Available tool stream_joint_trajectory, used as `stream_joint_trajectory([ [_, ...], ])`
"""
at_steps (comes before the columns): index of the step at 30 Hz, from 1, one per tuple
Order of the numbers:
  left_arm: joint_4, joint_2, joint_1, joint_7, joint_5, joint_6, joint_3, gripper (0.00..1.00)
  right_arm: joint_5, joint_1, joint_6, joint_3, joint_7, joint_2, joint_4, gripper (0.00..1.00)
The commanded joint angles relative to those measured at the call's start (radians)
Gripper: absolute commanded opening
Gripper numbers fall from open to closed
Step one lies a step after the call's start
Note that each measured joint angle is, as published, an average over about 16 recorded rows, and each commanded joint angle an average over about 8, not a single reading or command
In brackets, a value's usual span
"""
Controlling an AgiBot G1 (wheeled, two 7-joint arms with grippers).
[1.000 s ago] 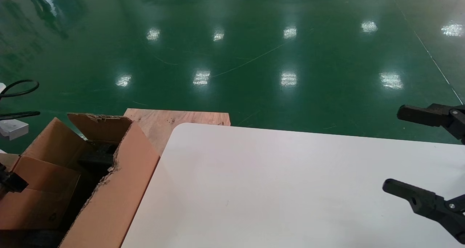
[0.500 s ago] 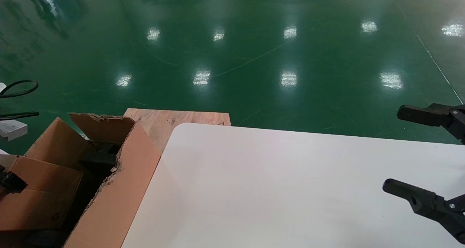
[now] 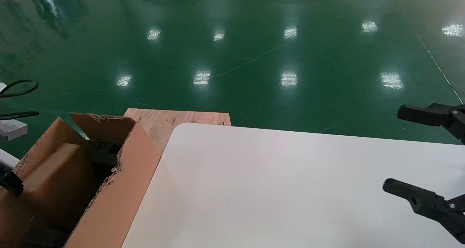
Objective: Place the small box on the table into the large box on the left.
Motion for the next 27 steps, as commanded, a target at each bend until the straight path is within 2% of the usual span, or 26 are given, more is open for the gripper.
stream_joint_trajectory([
  [1,0.000,0.000,0.001,-0.002,0.001,0.001,0.001,1.00,0.000,0.000,0.000,0.000,0.000,0.000,0.000,1.00],
  [7,-0.019,0.016,-0.036,0.054,-0.030,-0.020,-0.021,1.00,0.000,0.000,0.000,0.000,0.000,0.000,0.000,1.00],
  [17,-0.208,0.021,-0.224,0.310,-0.224,-0.034,-0.166,1.00,0.000,0.000,0.000,0.000,0.000,0.000,0.000,1.00],
  [24,-0.407,0.017,-0.302,0.339,-0.280,0.003,-0.208,1.00,0.000,0.000,0.000,0.000,0.000,0.000,0.000,1.00],
  [27,-0.448,0.014,-0.316,0.335,-0.287,0.010,-0.213,1.00,0.000,0.000,0.000,0.000,0.000,0.000,0.000,1.00],
])
